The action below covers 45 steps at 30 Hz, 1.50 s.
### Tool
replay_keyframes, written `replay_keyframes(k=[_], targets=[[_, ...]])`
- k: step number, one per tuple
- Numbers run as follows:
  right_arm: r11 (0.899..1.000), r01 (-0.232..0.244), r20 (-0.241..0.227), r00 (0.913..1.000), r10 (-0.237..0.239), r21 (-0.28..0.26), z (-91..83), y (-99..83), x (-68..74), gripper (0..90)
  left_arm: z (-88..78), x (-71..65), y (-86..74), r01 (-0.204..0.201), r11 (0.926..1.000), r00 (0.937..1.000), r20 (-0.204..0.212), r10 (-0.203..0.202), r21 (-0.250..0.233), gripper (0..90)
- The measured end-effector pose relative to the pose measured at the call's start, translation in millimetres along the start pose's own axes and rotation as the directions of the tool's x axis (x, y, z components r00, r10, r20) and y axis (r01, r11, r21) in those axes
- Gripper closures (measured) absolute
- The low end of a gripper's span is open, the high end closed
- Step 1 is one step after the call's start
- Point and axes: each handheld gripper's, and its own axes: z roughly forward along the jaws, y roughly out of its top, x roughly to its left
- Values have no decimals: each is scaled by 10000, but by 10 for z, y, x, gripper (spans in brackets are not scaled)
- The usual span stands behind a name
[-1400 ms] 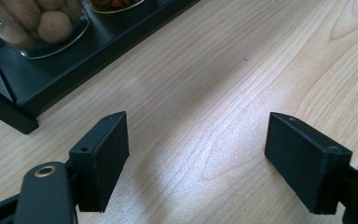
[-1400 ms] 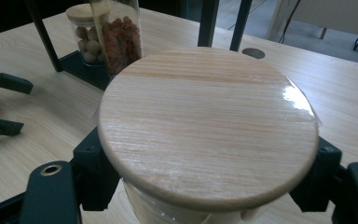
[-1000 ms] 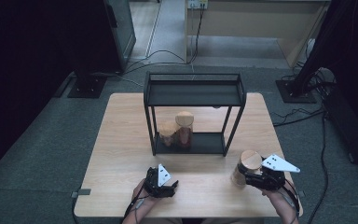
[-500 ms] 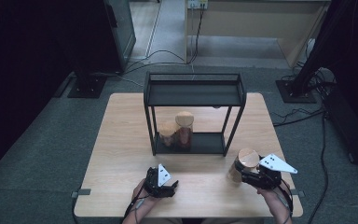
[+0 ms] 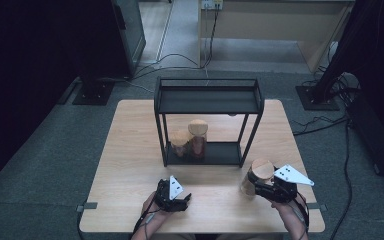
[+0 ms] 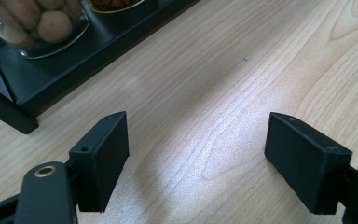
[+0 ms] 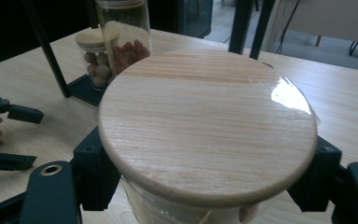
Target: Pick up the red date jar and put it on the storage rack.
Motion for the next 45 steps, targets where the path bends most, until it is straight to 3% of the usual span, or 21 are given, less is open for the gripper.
replay_keyframes(k=[12, 45], targets=[[9995, 279, -308, 9991, -274, 160, 114, 23, 105, 248, 1, 3, 2, 31, 10000, 10000, -3, -31, 12, 217], [9988, 480, -547, 9974, -477, 42, 165, 86, 236, 248, 5, 34, 4, 137, 9999, 9998, 138, -137, 29, 217]])
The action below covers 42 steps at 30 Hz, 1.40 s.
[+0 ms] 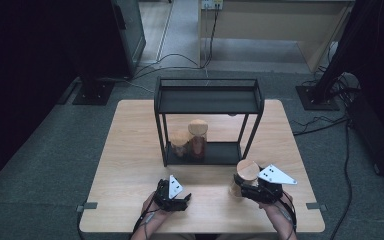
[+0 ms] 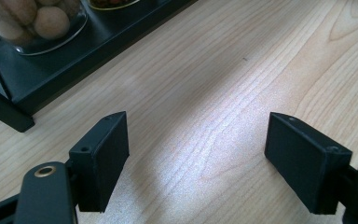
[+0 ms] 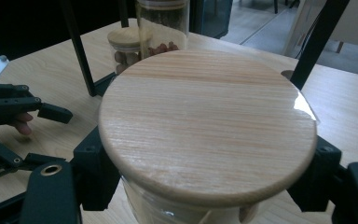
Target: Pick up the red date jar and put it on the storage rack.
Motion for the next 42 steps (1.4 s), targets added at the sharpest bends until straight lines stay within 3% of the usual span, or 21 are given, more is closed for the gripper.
replay_keyframes(k=[11, 32, 42], targets=[[9999, -161, -228, 9996, 161, 0, 17, 60, 24, 249, 0, -2, 0, -10, 10000, 10000, -13, 10, -1, 217], [9993, 328, -438, 9985, -321, 159, 221, 250, 170, 249, 0, 2, -1, 9, 10000, 10000, 12, -9, -3, 217], [9995, 174, -600, 9981, -157, 279, 334, 295, 118, 249, -4, 9, 0, 2, 10000, 10000, 33, -2, 17, 217]])
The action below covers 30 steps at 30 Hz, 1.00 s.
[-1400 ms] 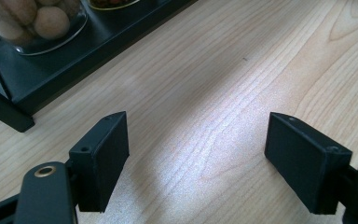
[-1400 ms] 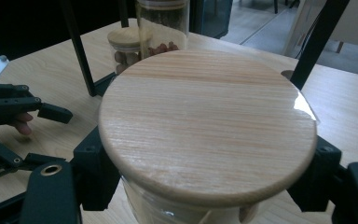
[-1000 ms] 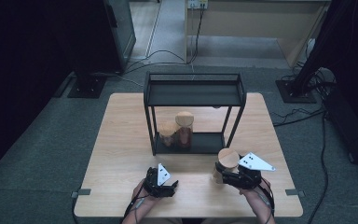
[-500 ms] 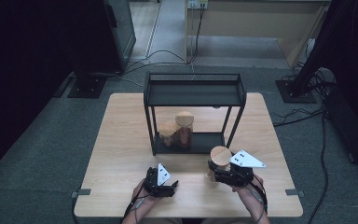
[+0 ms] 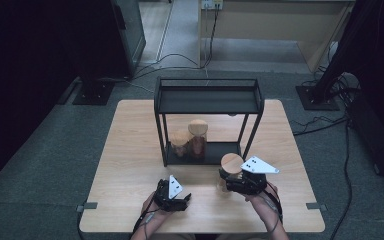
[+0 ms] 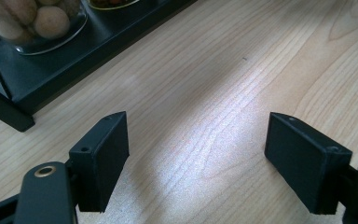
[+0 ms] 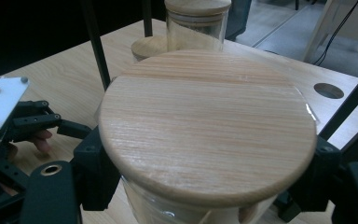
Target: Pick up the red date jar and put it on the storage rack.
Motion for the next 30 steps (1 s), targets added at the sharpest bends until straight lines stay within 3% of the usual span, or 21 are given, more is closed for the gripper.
replay_keyframes(k=[7, 17, 30], targets=[[9998, 168, 128, 9998, -170, 128, 61, 54, 0, 249, -1, 4, 0, 16, 10000, 10000, 11, -16, 8, 217], [10000, -24, 243, 9997, 22, 84, 98, 53, -25, 249, -1, 9, 1, 22, 10000, 10000, 38, -22, 12, 217], [9998, 68, 405, 9991, -76, 203, 213, 80, -30, 249, -2, 12, -2, 29, 10000, 10000, 50, -29, 5, 217]])
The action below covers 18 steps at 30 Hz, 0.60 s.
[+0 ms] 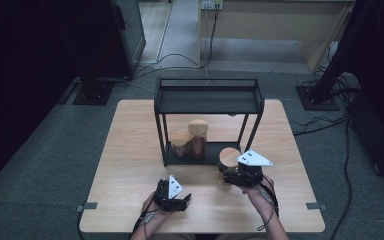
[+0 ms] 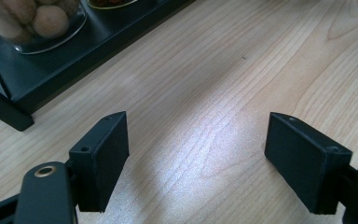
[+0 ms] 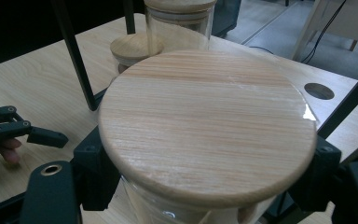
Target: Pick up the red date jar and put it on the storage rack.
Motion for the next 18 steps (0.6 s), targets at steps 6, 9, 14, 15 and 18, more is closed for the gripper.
replay_keyframes(k=[6, 9, 14, 15, 18], targets=[[10000, -47, 80, 10000, 47, -17, 60, 23, 3, 249, 0, -3, -2, -5, 10000, 10000, -4, 5, -12, 217], [10000, -89, 93, 9999, 89, -16, 89, 34, -2, 249, 1, -1, -2, -4, 10000, 10000, 5, 4, -11, 217], [10000, -5, 158, 9999, 5, 40, 153, 81, 9, 249, 0, 1, -2, 2, 10000, 10000, 21, -2, -9, 217], [10000, -27, 176, 9998, 26, 41, 165, 91, 14, 249, 0, 1, -2, -2, 10000, 10000, 22, 2, -9, 217], [10000, -71, 204, 9998, 72, -10, 197, 108, 17, 249, 0, -3, -4, -13, 10000, 10000, 16, 14, -19, 217]])
